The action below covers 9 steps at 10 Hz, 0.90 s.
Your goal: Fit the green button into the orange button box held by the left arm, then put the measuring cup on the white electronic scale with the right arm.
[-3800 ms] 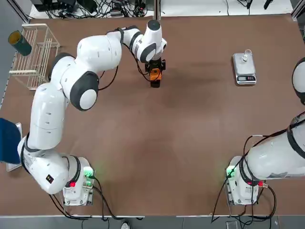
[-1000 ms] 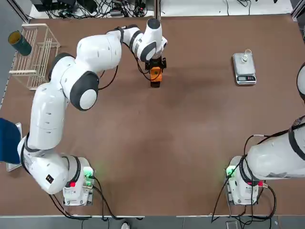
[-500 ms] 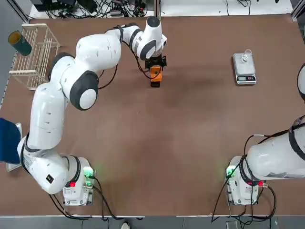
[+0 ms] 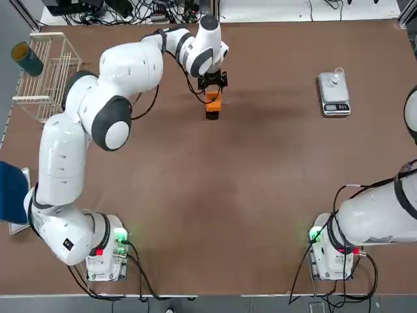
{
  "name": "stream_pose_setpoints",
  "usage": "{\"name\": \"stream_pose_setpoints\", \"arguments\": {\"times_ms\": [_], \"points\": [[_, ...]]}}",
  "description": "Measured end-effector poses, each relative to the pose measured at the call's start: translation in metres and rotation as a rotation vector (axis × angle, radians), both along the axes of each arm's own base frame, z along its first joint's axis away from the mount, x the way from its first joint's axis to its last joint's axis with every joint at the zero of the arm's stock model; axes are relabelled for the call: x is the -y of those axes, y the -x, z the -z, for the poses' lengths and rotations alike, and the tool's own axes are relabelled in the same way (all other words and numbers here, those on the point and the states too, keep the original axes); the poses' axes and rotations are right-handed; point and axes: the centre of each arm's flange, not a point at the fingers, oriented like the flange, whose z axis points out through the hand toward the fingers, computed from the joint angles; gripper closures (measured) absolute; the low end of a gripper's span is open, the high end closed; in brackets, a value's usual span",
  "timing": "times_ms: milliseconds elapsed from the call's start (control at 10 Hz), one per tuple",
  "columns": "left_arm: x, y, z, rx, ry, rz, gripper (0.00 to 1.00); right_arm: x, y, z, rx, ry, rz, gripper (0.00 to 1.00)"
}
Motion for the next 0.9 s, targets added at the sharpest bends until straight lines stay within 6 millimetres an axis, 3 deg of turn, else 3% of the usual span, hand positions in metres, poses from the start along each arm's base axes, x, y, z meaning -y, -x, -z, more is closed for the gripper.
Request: {"name": "stream_pose_setpoints", "arguments": {"times_ms": [100,400,700,900], "points": [[-0.001,0.000,-0.005,-0.002,-0.004,-0.001,0.11,0.001,0.000,0.000,0.001,0.000,0.001,0.00],[0.007,0.009,-0.014,-0.005,0.000,-0.044,0.58,0.001,-0.002,-0.002,0.022,0.000,0.001,0.00],[0.007,0.015,-0.007,-0.016,-0.010,-0.049,0.99,0.001,-0.003,-0.002,0.029,0.000,0.000,0.00],[0.006,0.017,-0.003,-0.020,-0.016,-0.046,0.99,0.003,-0.003,-0.002,0.029,0.000,0.003,0.00]]}}
